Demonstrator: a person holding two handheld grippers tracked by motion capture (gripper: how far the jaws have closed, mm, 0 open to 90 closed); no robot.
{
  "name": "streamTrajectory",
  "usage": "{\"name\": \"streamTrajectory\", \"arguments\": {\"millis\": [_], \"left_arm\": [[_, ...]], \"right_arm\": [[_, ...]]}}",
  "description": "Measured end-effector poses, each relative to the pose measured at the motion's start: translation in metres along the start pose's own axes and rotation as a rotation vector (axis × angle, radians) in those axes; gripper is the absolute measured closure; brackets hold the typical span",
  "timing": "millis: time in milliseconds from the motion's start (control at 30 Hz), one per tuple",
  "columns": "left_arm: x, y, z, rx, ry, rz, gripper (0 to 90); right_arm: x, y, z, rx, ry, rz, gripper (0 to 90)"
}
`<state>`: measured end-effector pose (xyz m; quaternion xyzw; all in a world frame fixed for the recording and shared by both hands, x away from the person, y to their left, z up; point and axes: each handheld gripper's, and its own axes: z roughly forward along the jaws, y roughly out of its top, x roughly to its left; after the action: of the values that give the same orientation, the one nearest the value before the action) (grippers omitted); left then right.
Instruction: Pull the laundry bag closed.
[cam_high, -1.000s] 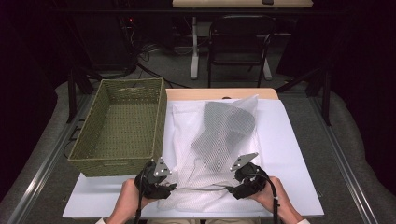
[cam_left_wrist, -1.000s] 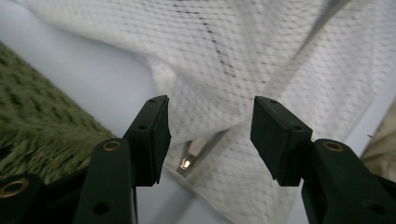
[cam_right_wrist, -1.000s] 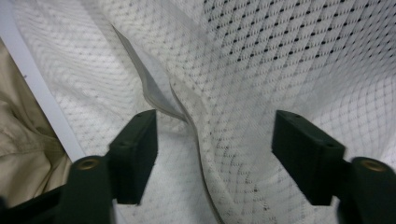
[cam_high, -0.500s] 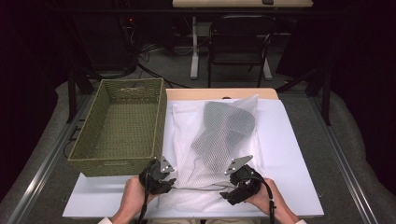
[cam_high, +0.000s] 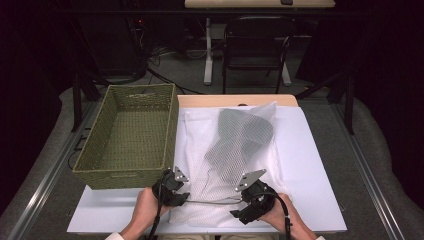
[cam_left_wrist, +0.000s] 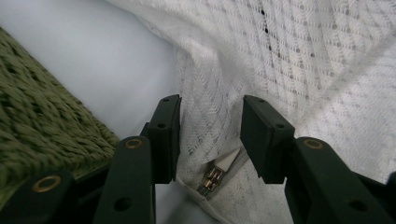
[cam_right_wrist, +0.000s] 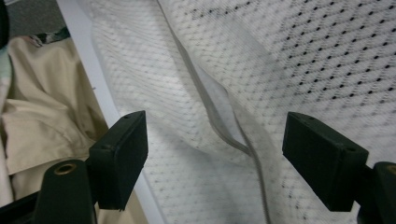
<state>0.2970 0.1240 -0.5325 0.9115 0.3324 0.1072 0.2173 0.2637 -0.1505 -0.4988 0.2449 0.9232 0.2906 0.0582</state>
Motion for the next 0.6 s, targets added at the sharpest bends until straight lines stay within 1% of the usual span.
{"name": "streamTrajectory", "arguments": {"millis": [33,67,100,133,200,233,267,300,400,433,467,500,533,567,600], "left_arm": [[0.003,-0.002,0.001,0.003,-0.038,0.001,58.3],[0.003,-0.002,0.001,0.003,-0.038,0.001,75.3],[0.003,-0.002,-0.003,-0.016,-0.036,0.013,75.3],[0.003,-0.003,-0.004,-0.024,-0.037,0.013,82.2],[0.004,-0.003,-0.009,-0.039,-0.058,0.007,84.8],[0.005,-0.004,-0.011,-0.054,-0.077,-0.003,85.7],[0.006,-0.004,-0.014,-0.063,-0.087,-0.009,86.6],[0.007,-0.004,-0.016,-0.065,-0.093,-0.004,87.0],[0.008,-0.004,-0.021,-0.088,-0.11,-0.016,87.4],[0.009,-0.004,-0.023,-0.094,-0.122,-0.019,87.4],[0.009,-0.005,-0.024,-0.101,-0.133,-0.027,87.5],[0.009,-0.004,-0.024,-0.103,-0.133,-0.027,87.5],[0.009,-0.004,-0.025,-0.101,-0.132,-0.02,87.5],[0.008,-0.004,-0.025,-0.105,-0.14,-0.025,87.5],[0.008,-0.003,-0.026,-0.106,-0.14,-0.02,87.5]], "right_arm": [[0.0,0.0,0.0,0.0,0.0,0.0,21.2],[0.0,0.0,0.0,0.0,0.0,0.0,21.2],[0.005,0.003,0.004,-0.005,0.033,-0.01,20.1],[0.006,0.004,0.006,-0.003,0.048,-0.009,19.5],[0.008,0.006,0.008,-0.006,0.065,-0.015,18.4],[0.01,0.007,0.009,-0.003,0.072,-0.013,17.5],[0.012,0.009,0.01,-0.005,0.077,-0.016,16.7],[0.013,0.01,0.011,-0.007,0.089,-0.02,16.4],[0.018,0.015,0.014,-0.012,0.108,-0.034,15.8],[0.02,0.016,0.015,-0.016,0.115,-0.033,15.6],[0.021,0.018,0.016,-0.02,0.119,-0.046,15.3],[0.023,0.02,0.017,-0.017,0.13,-0.038,14.8],[0.024,0.021,0.018,-0.023,0.137,-0.045,14.8],[0.025,0.024,0.02,-0.021,0.147,-0.047,14.5],[0.026,0.026,0.022,-0.024,0.155,-0.058,14.5]]}}
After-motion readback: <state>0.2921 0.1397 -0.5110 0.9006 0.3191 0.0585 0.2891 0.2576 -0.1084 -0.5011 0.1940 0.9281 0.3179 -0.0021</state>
